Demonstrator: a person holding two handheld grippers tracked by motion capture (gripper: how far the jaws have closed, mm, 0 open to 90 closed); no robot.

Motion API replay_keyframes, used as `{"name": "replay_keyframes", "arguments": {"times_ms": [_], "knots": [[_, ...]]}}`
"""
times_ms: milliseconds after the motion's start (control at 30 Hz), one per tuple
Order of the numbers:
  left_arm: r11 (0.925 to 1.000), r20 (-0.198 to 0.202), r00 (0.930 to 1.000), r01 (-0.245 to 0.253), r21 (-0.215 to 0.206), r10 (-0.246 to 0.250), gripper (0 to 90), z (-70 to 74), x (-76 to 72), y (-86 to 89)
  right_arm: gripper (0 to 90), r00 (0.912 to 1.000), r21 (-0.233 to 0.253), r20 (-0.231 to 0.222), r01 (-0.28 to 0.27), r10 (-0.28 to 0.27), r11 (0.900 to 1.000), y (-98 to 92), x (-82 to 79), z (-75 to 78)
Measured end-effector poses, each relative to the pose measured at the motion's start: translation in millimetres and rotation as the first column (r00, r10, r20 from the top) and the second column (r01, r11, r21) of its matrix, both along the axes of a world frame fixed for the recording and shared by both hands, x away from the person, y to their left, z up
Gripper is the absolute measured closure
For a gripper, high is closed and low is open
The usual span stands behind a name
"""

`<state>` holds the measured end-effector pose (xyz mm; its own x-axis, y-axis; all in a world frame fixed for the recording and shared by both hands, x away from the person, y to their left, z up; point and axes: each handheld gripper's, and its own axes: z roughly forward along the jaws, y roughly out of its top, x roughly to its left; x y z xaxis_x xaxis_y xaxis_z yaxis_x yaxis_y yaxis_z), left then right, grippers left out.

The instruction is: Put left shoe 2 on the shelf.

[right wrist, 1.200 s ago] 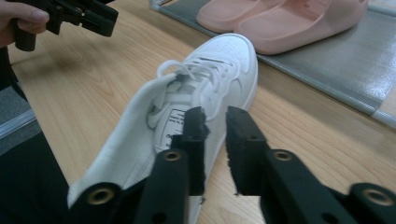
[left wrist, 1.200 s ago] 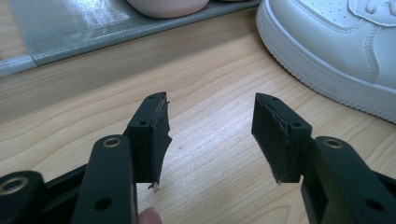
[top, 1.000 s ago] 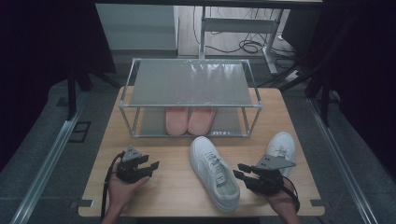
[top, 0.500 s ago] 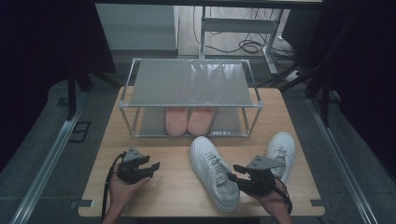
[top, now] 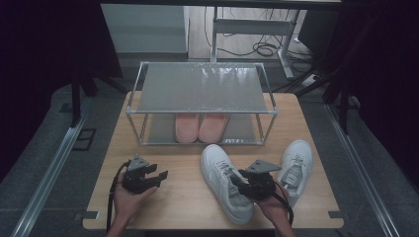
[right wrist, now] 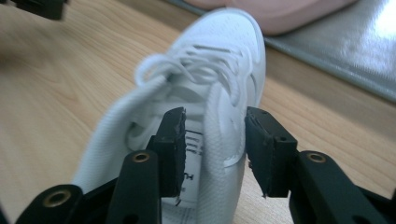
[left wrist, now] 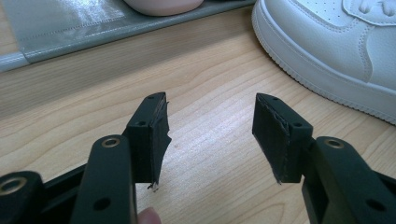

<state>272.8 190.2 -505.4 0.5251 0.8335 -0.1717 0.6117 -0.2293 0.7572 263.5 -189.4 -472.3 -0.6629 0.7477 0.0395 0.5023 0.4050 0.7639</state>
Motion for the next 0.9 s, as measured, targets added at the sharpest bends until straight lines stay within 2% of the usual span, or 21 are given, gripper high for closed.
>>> {"name": "replay_keyframes", "arguments": {"times_ms": [133,333,533,600,900], "knots": [[1.0,-0.001,1.0,-0.003,0.0,0.003,46.1,-0.2,0.1,0.8,63.7,0.9993,-0.029,-0.022,0.031,-0.032,0.999,2.1,5.1,-8.8],[1.0,0.001,1.0,0.0,-0.001,0.0,46.1,0.5,-0.2,0.6,75.6,0.9986,-0.016,-0.029,0.045,-0.046,0.999,1.7,5.7,-11.2],[1.0,-0.002,1.0,-0.002,-0.002,0.002,46.1,-0.3,0.3,0.9,79.4,0.9975,0.039,-0.028,0.066,-0.065,0.997,-2.0,6.4,-13.6],[1.0,-0.003,1.0,-0.004,-0.003,0.004,46.1,-0.3,0.3,1.3,79.9,0.998,0.07,-0.025,0.06,-0.058,0.996,-3.7,6.7,-13.5],[0.9999,0.002,1.0,-0.009,-0.006,0.009,46.1,1.0,-0.2,3.8,80.9,0.9984,0.151,-0.018,0.056,-0.054,0.987,-10.1,4.9,-6.8]]}}
